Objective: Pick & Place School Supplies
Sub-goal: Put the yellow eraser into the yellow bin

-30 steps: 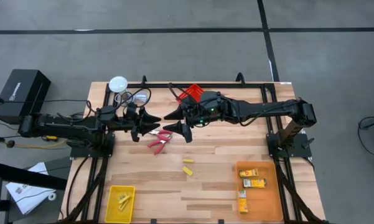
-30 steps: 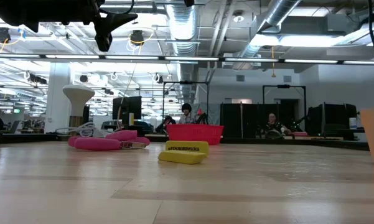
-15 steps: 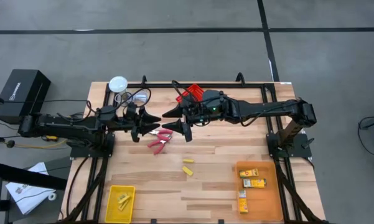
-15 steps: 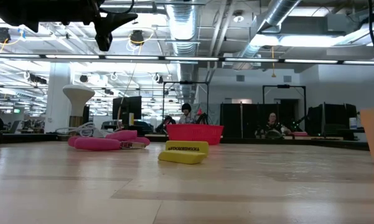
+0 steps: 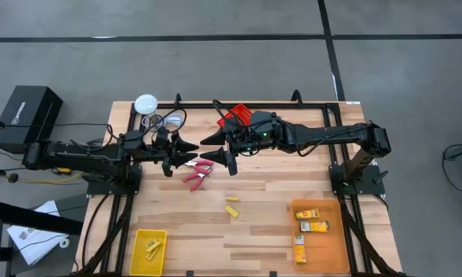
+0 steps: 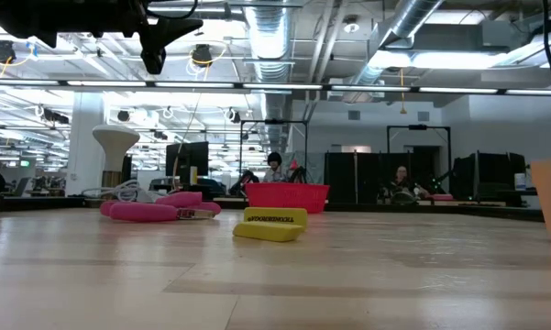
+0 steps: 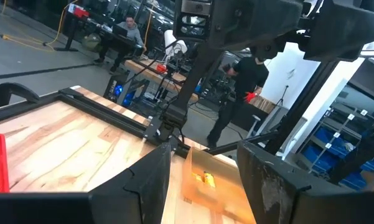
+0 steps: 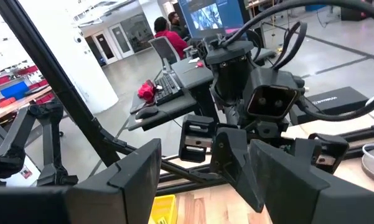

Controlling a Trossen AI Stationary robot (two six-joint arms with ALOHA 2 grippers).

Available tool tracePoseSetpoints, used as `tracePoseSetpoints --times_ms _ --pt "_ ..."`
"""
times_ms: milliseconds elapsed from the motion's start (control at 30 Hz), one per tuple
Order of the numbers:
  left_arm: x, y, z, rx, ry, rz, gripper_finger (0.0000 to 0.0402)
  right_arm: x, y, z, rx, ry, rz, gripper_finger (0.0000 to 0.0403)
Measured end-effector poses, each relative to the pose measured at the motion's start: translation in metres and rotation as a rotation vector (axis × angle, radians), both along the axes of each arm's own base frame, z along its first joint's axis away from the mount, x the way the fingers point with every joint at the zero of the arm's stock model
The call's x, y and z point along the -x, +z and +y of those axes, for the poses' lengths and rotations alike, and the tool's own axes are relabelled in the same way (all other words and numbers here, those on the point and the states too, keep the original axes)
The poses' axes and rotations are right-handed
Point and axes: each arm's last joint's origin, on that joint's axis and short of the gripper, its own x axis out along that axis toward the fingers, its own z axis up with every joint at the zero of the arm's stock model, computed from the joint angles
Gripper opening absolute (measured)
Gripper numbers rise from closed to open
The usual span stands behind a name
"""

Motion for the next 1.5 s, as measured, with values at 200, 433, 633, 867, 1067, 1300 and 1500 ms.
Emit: tracePoseSetpoints --times_ms 200,433,633,867,1067,1300,1500 --pt "0.000 0.000 0.000 0.000 0.000 0.000 0.0181 0.000 0.004 0.000 0.009 0.001 -0.041 0.0235" --pt "0.000 0.000 0.000 0.003 0.000 0.000 0.0181 0.000 0.003 0.000 -0.001 0.000 -0.035 0.0235" --pt "-0.002 -0.011 0.000 0.012 -0.017 0.110 0.0181 0.004 -0.018 -0.013 -0.066 -0.046 0.203 0.0235" --pt "-0.003 -0.020 0.000 -0.072 -0.011 0.194 0.0181 0.028 -0.059 -0.031 0.028 -0.058 0.685 0.0235" --pt "-0.003 -0.023 0.003 -0.165 0.069 0.239 0.0181 0.046 -0.097 -0.026 0.042 -0.067 0.948 0.0235" --pt "-0.002 -0.026 0.005 -0.269 0.124 0.288 0.0181 0.046 -0.129 0.004 -0.016 -0.050 0.964 0.0235" --pt "-0.001 -0.027 0.008 -0.307 0.149 0.302 0.0181 0.046 -0.158 0.027 -0.050 -0.068 0.962 0.0235"
